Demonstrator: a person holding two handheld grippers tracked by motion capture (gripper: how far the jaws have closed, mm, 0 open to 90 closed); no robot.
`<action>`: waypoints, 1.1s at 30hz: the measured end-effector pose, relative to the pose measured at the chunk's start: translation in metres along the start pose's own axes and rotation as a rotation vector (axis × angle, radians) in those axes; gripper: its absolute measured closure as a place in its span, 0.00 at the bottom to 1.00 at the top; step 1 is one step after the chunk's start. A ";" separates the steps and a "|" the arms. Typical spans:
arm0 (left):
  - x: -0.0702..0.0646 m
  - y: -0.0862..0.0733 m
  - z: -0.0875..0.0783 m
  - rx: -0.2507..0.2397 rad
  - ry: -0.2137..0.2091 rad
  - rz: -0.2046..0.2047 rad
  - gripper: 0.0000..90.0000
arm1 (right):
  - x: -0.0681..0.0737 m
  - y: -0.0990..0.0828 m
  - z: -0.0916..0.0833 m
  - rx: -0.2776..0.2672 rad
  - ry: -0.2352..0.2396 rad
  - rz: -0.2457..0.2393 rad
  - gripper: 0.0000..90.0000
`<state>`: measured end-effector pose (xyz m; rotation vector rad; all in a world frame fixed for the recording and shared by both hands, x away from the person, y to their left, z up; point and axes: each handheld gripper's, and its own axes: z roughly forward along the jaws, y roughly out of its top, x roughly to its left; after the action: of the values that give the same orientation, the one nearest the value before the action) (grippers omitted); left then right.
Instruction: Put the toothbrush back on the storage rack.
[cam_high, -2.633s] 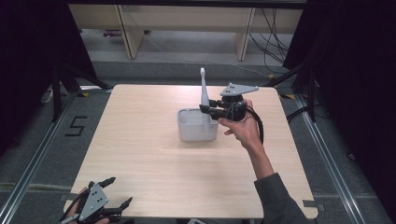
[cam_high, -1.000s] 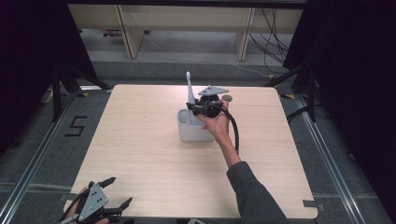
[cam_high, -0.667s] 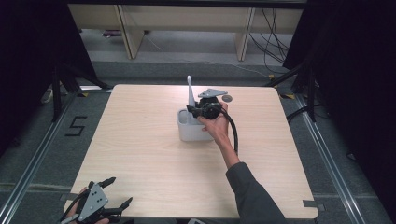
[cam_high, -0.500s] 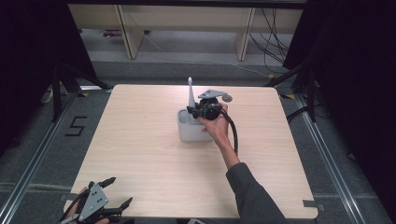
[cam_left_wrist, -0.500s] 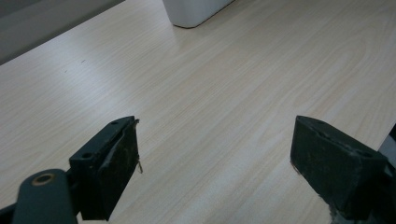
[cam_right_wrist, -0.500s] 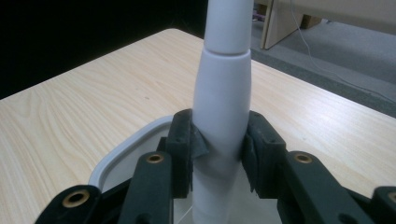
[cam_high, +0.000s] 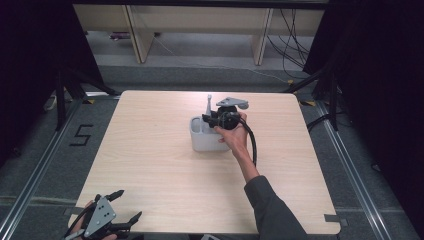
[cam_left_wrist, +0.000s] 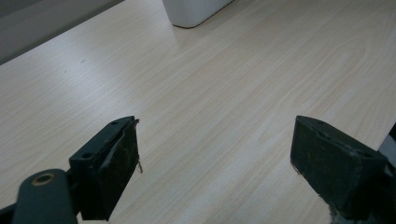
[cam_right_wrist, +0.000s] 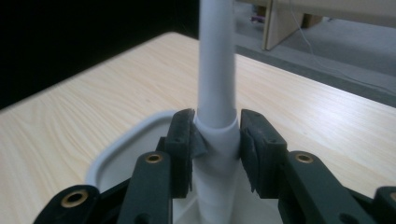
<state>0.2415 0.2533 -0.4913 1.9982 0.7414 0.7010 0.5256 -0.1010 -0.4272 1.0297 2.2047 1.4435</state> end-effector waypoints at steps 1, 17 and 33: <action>0.000 0.000 0.000 0.001 -0.001 0.007 0.16 | 0.002 0.001 -0.001 0.013 0.006 0.016 0.71; 0.000 0.000 0.000 0.008 -0.010 0.009 0.16 | -0.001 -0.008 -0.007 0.013 0.027 0.041 0.52; 0.001 0.000 0.000 0.010 -0.003 0.013 0.16 | 0.003 -0.003 -0.025 -0.009 0.006 -0.007 0.46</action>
<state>0.2420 0.2539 -0.4909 2.0144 0.7324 0.7026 0.5073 -0.1169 -0.4184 1.0152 2.2017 1.4542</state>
